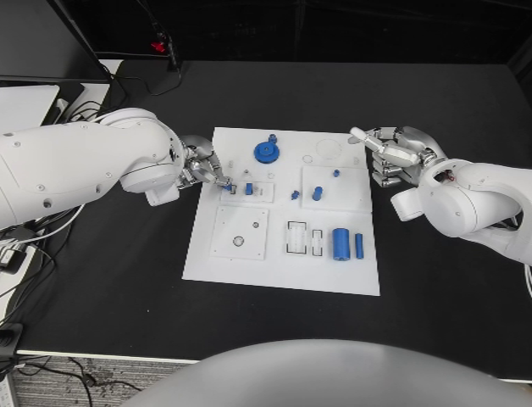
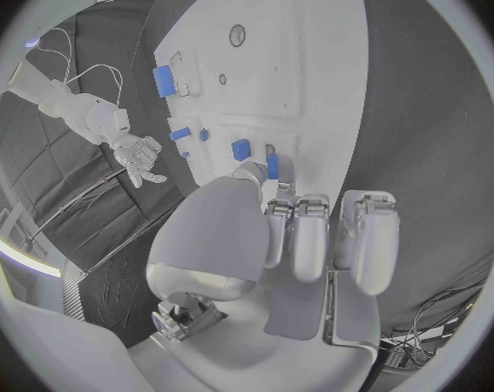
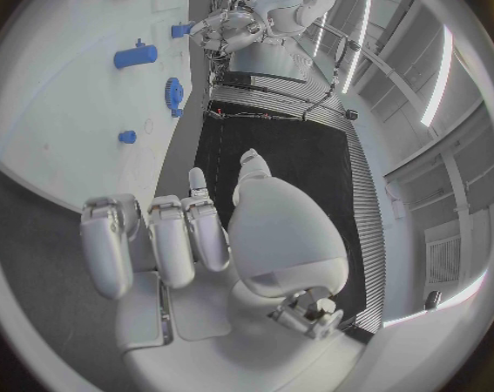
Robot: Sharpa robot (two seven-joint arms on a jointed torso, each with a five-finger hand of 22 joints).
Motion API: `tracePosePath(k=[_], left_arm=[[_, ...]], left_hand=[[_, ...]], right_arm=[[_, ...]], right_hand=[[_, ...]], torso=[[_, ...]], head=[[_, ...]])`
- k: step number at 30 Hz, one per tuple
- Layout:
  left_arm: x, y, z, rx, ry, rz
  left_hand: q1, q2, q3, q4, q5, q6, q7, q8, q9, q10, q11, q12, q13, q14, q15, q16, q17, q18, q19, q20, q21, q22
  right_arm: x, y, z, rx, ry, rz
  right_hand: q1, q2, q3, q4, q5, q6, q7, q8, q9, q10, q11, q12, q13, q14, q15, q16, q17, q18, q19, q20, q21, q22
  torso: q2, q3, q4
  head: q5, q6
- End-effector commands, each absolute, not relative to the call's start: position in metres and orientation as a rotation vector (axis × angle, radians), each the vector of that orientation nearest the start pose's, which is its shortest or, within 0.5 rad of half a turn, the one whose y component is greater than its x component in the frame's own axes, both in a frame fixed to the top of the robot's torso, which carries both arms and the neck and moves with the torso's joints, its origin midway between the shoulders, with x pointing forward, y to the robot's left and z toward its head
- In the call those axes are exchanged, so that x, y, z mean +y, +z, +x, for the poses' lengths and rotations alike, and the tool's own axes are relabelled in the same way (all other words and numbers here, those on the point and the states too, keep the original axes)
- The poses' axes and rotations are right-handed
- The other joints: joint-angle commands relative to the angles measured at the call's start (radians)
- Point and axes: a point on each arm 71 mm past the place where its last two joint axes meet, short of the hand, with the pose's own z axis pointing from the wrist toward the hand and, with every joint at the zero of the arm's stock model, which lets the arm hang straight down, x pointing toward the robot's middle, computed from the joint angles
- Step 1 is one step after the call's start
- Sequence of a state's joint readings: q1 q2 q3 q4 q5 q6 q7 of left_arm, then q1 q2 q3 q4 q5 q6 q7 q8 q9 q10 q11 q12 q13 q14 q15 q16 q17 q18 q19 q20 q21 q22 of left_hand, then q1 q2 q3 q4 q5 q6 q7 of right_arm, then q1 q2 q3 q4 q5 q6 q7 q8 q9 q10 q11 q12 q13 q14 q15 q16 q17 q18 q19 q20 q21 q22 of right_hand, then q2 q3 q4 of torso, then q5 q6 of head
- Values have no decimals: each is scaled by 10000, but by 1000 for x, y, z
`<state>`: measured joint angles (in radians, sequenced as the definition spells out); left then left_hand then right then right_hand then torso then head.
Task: Assemble the parts on the task board
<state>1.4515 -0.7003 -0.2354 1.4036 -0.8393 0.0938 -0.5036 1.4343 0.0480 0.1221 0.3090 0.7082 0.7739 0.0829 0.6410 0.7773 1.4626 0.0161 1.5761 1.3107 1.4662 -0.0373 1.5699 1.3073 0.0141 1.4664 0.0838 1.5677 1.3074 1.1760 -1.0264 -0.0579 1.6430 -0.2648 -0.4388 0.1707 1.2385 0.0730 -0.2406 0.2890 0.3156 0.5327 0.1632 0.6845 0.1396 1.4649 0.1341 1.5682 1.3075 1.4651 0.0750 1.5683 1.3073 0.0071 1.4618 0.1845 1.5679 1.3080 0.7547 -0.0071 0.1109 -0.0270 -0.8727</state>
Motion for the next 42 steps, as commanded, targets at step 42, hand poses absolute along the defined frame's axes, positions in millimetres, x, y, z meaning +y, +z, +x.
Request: tracePosePath(k=[42], left_arm=[[180, -185, 512, 23909, -4249, -1905]], left_hand=[[270, 324, 424, -159, -240, -24, -37, 11, -15, 1082, 34, -53, 2601, 1046, 21, 9, 2635, -141, 1044, -28, 31, 2634]], right_arm=[[-265, -194, 457, 15907, 11901, 10327]], right_hand=[[13, 58, -53, 19, 51, -38, 473, 80, -25, 1059, 39, 26, 2633, 1057, 43, 25, 2635, -71, 1090, 42, 29, 2628]], torso=[[-2, -3, 7]], head=[[-30, 1]])
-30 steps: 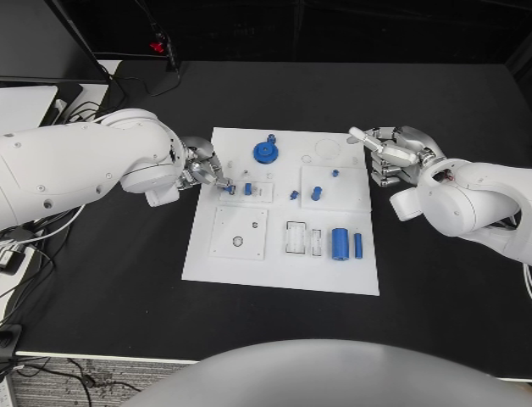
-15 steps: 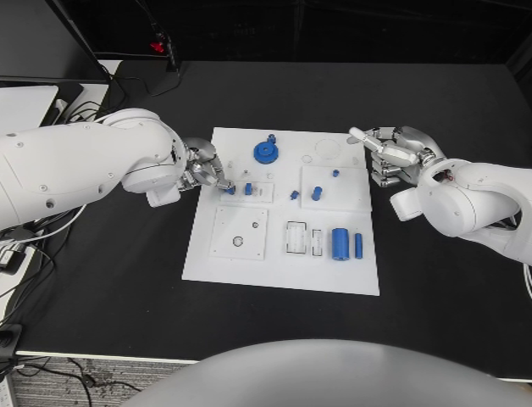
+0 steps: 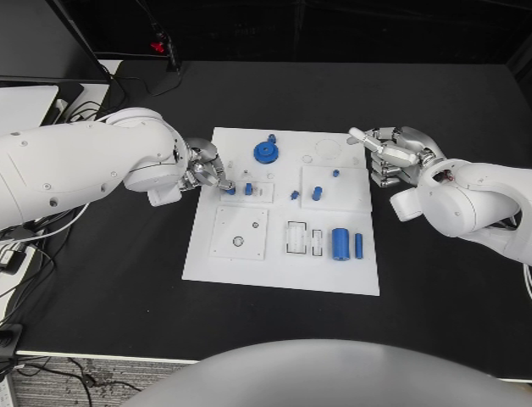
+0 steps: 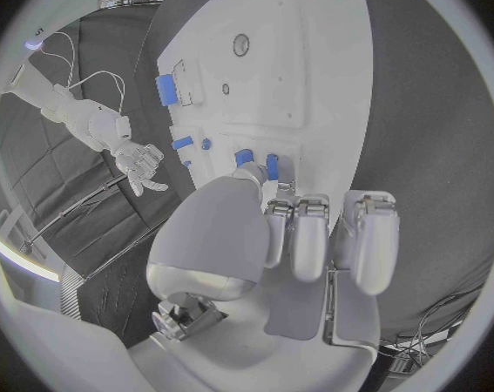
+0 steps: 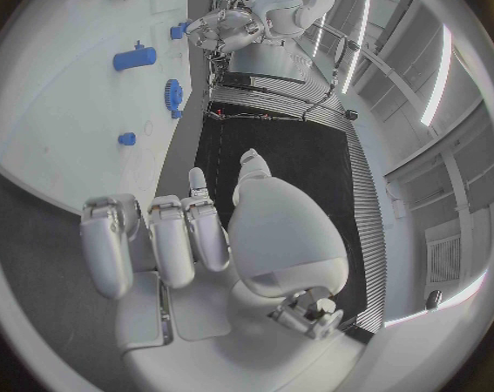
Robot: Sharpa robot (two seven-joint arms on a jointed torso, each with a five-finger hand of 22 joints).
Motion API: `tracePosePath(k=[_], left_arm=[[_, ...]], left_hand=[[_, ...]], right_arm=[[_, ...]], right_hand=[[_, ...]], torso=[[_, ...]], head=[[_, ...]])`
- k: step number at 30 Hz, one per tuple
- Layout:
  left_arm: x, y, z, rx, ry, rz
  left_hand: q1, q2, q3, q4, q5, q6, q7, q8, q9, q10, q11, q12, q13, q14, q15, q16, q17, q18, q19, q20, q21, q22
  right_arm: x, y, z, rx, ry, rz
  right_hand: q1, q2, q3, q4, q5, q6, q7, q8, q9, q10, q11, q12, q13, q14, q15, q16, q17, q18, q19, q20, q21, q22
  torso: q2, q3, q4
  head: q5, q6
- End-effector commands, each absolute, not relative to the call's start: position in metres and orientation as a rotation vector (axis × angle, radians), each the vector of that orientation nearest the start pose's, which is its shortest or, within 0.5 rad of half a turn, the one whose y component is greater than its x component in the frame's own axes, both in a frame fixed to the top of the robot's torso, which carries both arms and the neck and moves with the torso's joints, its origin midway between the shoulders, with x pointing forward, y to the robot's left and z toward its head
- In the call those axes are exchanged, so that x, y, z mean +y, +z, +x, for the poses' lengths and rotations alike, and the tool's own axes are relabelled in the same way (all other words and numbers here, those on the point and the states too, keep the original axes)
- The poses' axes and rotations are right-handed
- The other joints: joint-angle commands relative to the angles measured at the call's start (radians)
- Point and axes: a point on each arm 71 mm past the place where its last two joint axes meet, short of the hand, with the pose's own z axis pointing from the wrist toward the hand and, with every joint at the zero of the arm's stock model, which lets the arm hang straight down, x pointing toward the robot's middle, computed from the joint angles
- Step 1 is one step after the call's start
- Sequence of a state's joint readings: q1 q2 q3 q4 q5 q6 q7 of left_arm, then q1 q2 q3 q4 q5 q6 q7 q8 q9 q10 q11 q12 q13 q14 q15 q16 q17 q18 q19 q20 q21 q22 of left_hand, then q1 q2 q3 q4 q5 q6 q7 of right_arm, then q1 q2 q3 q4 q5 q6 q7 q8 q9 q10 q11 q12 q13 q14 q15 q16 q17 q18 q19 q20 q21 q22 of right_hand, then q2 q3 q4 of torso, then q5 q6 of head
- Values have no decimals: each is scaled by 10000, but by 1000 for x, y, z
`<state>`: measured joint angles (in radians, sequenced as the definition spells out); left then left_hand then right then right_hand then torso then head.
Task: Assemble the parts on the task board
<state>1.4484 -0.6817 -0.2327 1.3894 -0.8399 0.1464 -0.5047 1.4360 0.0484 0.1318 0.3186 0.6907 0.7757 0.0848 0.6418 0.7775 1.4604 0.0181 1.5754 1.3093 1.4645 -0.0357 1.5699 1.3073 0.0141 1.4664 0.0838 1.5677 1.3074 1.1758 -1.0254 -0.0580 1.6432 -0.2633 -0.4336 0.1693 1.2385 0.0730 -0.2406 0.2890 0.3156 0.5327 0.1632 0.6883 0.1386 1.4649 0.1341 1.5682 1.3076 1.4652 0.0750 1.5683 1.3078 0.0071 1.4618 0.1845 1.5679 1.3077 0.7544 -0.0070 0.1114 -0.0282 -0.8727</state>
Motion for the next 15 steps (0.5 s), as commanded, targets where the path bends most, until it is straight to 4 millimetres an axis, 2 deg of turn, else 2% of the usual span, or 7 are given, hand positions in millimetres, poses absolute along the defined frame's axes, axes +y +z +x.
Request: tracePosePath(k=[1, 15], left_arm=[[180, -185, 513, 23903, -4236, -1917], [183, -184, 513, 23538, -4496, -2146]], left_hand=[[226, 320, 329, -254, -87, -44, -54, -1, -19, 1104, 16, -46, 2615, 1063, 8, 9, 2635, -141, 1044, -26, 31, 2634], [315, 282, 511, -330, -45, -8, -83, 8, -26, 1104, -4, -46, 2615, 1063, 10, 9, 2635, -141, 1044, -14, 31, 2634]], right_arm=[[-265, -194, 457, 15909, 11903, 10327], [-266, -194, 458, 15875, 11856, 10343]], right_hand=[[13, 58, -54, 19, 51, -38, 473, 42, -14, 1059, 39, 26, 2632, 1056, 43, 25, 2630, -71, 1090, 42, 29, 2631], [13, 58, -54, 19, 51, -38, 473, 42, -14, 1059, 39, 26, 2632, 1056, 43, 25, 2630, -71, 1090, 42, 29, 2631]], torso=[[-1, -3, 3], [2, 1, 11]], head=[[-20, 1], [-42, 1]])
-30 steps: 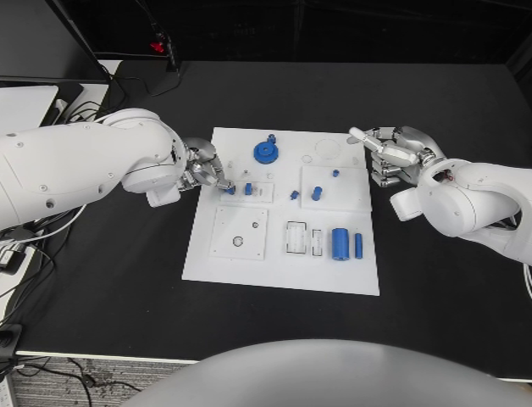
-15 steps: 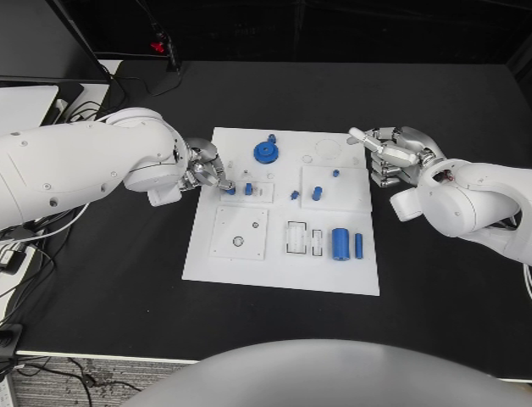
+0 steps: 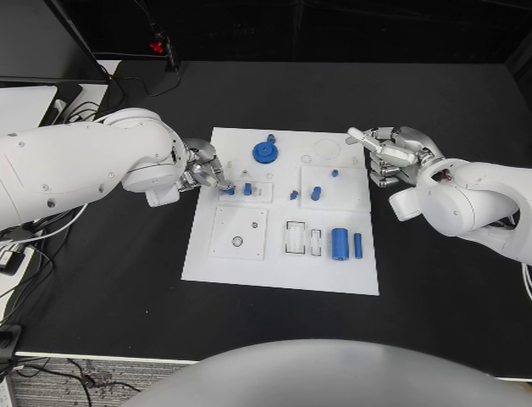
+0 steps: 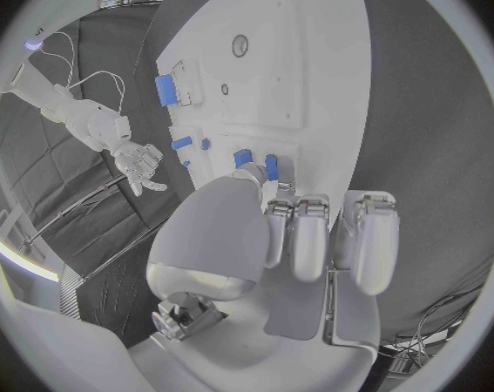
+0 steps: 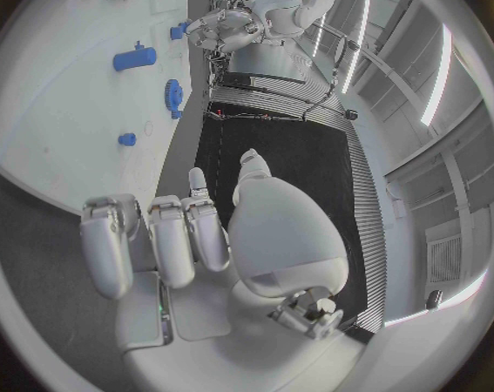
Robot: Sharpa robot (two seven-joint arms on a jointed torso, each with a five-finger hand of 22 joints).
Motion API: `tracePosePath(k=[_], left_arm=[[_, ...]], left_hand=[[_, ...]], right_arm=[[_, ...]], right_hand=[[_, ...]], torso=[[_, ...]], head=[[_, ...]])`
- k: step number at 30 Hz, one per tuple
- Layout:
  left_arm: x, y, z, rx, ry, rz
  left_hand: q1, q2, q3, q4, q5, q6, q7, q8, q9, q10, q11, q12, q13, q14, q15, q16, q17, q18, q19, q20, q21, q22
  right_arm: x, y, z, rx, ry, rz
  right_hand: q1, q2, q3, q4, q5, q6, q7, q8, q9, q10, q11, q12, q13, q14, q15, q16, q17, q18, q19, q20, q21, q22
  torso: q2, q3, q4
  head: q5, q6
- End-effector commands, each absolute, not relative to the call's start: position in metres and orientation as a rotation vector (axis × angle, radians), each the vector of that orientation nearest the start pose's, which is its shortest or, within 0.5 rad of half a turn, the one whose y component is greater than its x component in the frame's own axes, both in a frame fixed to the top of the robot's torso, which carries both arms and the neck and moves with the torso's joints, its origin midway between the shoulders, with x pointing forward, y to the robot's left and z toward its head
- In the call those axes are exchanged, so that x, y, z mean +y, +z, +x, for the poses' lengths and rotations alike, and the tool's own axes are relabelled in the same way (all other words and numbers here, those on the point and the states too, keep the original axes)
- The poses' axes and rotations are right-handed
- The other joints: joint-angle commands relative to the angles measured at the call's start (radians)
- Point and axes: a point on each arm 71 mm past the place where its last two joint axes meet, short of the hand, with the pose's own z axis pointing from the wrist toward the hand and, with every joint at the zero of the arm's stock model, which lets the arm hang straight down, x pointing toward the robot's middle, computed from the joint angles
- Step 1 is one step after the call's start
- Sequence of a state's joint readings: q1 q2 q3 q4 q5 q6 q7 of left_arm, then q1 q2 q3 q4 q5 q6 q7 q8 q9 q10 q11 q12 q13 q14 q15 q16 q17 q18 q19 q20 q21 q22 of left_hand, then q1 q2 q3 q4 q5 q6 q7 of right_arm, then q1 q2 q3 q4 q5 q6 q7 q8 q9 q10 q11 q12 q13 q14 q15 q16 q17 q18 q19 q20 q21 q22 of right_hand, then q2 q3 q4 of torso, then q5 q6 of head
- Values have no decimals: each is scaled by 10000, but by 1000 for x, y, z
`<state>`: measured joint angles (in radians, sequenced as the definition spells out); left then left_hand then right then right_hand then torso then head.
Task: Assemble the parts on the task board
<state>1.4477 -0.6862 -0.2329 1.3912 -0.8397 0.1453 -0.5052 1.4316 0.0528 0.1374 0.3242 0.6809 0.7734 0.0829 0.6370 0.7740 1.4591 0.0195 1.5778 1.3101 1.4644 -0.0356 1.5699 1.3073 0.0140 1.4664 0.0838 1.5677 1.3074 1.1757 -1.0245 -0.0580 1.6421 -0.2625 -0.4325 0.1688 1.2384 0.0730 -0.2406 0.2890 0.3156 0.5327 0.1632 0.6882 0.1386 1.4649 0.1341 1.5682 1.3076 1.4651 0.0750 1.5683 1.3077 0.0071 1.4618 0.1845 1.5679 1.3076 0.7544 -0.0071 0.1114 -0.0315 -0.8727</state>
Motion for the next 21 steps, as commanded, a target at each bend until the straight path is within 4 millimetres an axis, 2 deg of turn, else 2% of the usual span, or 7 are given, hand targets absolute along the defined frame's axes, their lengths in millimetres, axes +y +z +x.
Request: tracePosePath(k=[1, 21], left_arm=[[183, -184, 513, 23506, -4523, -2161], [186, -182, 515, 23153, -4726, -2373]], left_hand=[[374, 226, 472, -389, 63, 22, -65, 59, 9, 1117, -20, -70, 2607, 1064, 8, 9, 2635, -140, 1044, -14, 31, 2634], [392, 214, 495, -390, 76, 32, -65, 64, 10, 1117, -22, -70, 2607, 1064, 8, 9, 2635, -140, 1044, -14, 31, 2634]], right_arm=[[-266, -194, 458, 15874, 11854, 10344], [-267, -194, 458, 15866, 11830, 10355]], right_hand=[[13, 58, -54, 19, 51, -38, 473, 43, -15, 1059, 39, 25, 2632, 1056, 43, 25, 2631, -71, 1090, 42, 29, 2632], [-10, 72, -66, 21, 50, -42, 473, 51, -22, 1059, 39, 25, 2632, 1056, 43, 25, 2631, -71, 1090, 42, 29, 2632]], torso=[[1, 1, 12], [9, 4, 3]], head=[[-10, 1], [25, 1]])
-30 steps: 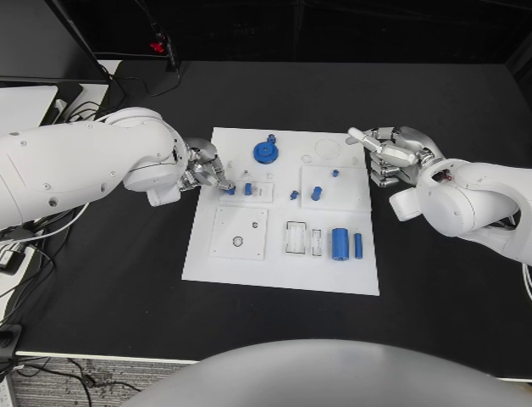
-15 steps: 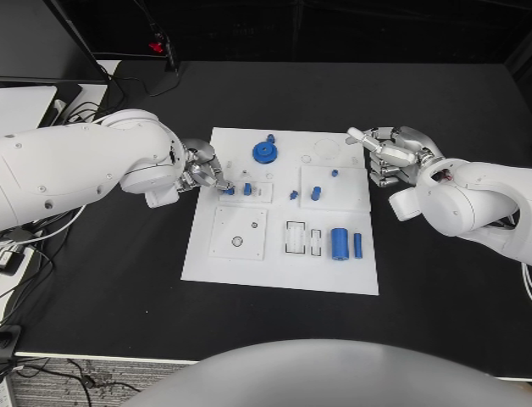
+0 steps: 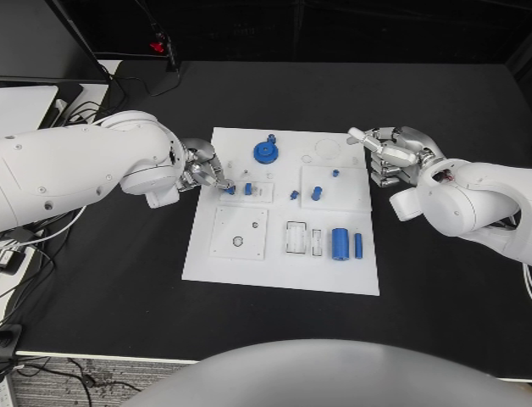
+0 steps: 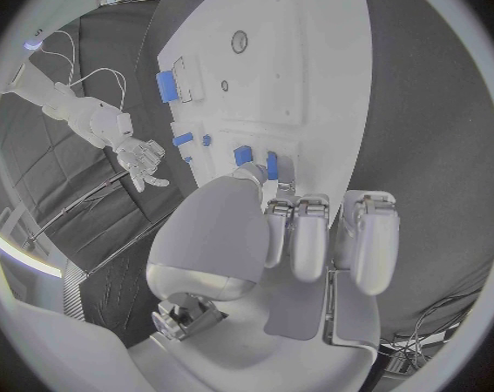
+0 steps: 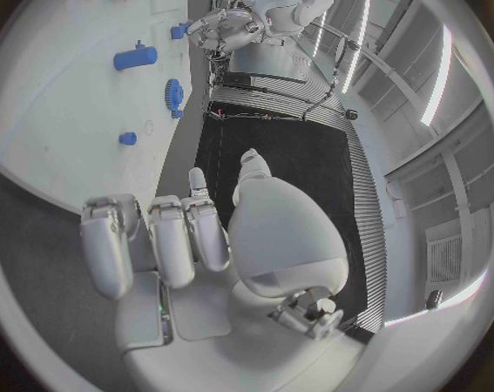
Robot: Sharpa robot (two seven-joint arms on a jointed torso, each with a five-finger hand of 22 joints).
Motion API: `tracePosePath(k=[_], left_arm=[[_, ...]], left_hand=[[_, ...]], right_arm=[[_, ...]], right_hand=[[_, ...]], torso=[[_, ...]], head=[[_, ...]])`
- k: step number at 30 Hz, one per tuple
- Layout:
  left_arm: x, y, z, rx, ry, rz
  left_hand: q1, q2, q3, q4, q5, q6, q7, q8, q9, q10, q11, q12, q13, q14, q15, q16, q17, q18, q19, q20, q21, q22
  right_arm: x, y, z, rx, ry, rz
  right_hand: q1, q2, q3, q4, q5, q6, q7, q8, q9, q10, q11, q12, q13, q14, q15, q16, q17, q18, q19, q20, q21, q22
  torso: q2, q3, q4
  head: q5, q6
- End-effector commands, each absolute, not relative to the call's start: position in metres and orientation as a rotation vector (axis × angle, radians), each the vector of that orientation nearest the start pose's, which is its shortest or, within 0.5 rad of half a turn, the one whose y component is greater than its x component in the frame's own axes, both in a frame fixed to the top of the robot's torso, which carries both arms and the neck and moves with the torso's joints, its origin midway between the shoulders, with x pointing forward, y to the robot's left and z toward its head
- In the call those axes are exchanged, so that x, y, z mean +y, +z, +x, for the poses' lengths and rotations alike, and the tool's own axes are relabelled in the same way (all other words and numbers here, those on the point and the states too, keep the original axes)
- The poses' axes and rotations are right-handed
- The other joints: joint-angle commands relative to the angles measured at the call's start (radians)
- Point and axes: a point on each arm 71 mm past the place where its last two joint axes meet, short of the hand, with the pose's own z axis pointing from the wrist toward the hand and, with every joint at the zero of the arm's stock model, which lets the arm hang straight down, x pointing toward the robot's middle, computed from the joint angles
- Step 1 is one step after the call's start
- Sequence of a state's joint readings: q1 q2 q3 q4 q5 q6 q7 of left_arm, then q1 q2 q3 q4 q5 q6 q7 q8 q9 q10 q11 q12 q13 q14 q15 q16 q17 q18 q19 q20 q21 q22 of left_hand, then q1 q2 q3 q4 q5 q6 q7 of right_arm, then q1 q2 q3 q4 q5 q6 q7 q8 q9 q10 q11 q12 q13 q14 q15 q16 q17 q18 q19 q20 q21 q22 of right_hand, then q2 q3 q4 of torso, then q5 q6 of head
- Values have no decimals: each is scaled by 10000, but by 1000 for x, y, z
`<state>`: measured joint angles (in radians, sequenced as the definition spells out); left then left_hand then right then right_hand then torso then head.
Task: Assemble the parts on the task board
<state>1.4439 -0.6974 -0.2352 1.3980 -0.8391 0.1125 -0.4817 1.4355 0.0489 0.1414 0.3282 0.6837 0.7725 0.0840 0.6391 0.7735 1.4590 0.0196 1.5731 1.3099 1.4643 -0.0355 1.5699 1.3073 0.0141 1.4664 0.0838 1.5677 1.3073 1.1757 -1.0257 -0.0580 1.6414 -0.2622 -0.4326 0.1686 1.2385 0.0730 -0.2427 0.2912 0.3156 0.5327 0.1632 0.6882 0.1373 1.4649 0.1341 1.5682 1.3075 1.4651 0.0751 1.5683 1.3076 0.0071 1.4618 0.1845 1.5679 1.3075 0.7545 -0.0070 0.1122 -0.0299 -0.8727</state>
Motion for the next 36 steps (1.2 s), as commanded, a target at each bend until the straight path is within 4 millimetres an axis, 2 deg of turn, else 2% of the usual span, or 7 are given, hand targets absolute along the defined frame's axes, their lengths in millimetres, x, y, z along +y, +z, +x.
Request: tracePosePath(k=[1, 22, 27, 29, 32, 36], left_arm=[[185, -182, 515, 23165, -4722, -2364], [183, -188, 513, 23745, -4360, -2100], [183, -189, 513, 23795, -4333, -2079], [183, -189, 513, 23768, -4356, -2093], [182, -188, 513, 23718, -4409, -2110], [182, -188, 513, 23622, -4494, -2148]], left_hand=[[353, 253, 454, -430, 48, 40, -76, 43, 15, 1118, -22, -23, 2609, 1065, 7, 9, 2635, -141, 1044, -14, 31, 2634], [337, 266, 491, -386, 22, 37, -62, 34, 8, 1118, -12, -23, 2609, 1065, 7, 9, 2635, -141, 1044, -13, 31, 2634], [229, 205, 473, -356, -26, 6, -39, 13, -2, 1118, 9, -23, 2609, 1065, 17, 9, 2635, -141, 1044, -9, 31, 2634], [-97, 118, 370, -350, -176, -34, -39, -7, -13, 1118, 21, -23, 2609, 1065, 40, 9, 2635, -141, 1044, 8, 31, 2634], [-1076, 50, 12, -337, -424, -56, -47, -68, -74, 1118, -7, -23, 2609, 1065, 73, 9, 2635, -141, 1044, 37, 31, 2634], [-2255, -38, -490, -335, -809, -85, -9, -199, -197, 1118, 53, -23, 2609, 1065, 106, 9, 2635, -141, 1044, 60, 31, 2634]], right_arm=[[-267, -194, 458, 15867, 11832, 10354], [-266, -194, 457, 15891, 11854, 10351], [-266, -194, 457, 15898, 11854, 10353], [-266, -194, 457, 15897, 11848, 10356], [-266, -195, 458, 15900, 11835, 10364], [-266, -195, 458, 15904, 11827, 10370]], right_hand=[[-11, 72, -45, 0, 50, -42, 473, 51, -9, 1059, 39, 26, 2633, 1057, 42, 25, 2632, -71, 1090, 41, 29, 2633], [-20, 79, -52, -1, 54, -44, 473, 57, -14, 1059, 39, 26, 2633, 1057, 42, 25, 2632, -71, 1090, 41, 29, 2633], [-20, 79, -52, -1, 54, -44, 473, 57, -14, 1059, 39, 26, 2633, 1057, 42, 25, 2632, -71, 1090, 41, 29, 2633], [-20, 79, -52, -1, 54, -44, 473, 57, -14, 1059, 39, 26, 2633, 1057, 42, 25, 2632, -71, 1090, 41, 29, 2633], [-34, 90, -57, 2, 58, -44, 473, 61, -18, 1059, 38, 26, 2633, 1057, 42, 25, 2632, -71, 1090, 41, 29, 2633], [-34, 90, -57, 2, 58, -44, 473, 61, -18, 1059, 38, 26, 2633, 1057, 42, 25, 2632, -71, 1090, 41, 29, 2633]], torso=[[7, 0, -6], [-2, -2, -6], [2, -3, -7], [0, -2, -7], [-1, -5, -7], [0, -2, -4]], head=[[9, 1], [4, 1], [3, 1], [1, 1], [2, 1], [7, 1]])
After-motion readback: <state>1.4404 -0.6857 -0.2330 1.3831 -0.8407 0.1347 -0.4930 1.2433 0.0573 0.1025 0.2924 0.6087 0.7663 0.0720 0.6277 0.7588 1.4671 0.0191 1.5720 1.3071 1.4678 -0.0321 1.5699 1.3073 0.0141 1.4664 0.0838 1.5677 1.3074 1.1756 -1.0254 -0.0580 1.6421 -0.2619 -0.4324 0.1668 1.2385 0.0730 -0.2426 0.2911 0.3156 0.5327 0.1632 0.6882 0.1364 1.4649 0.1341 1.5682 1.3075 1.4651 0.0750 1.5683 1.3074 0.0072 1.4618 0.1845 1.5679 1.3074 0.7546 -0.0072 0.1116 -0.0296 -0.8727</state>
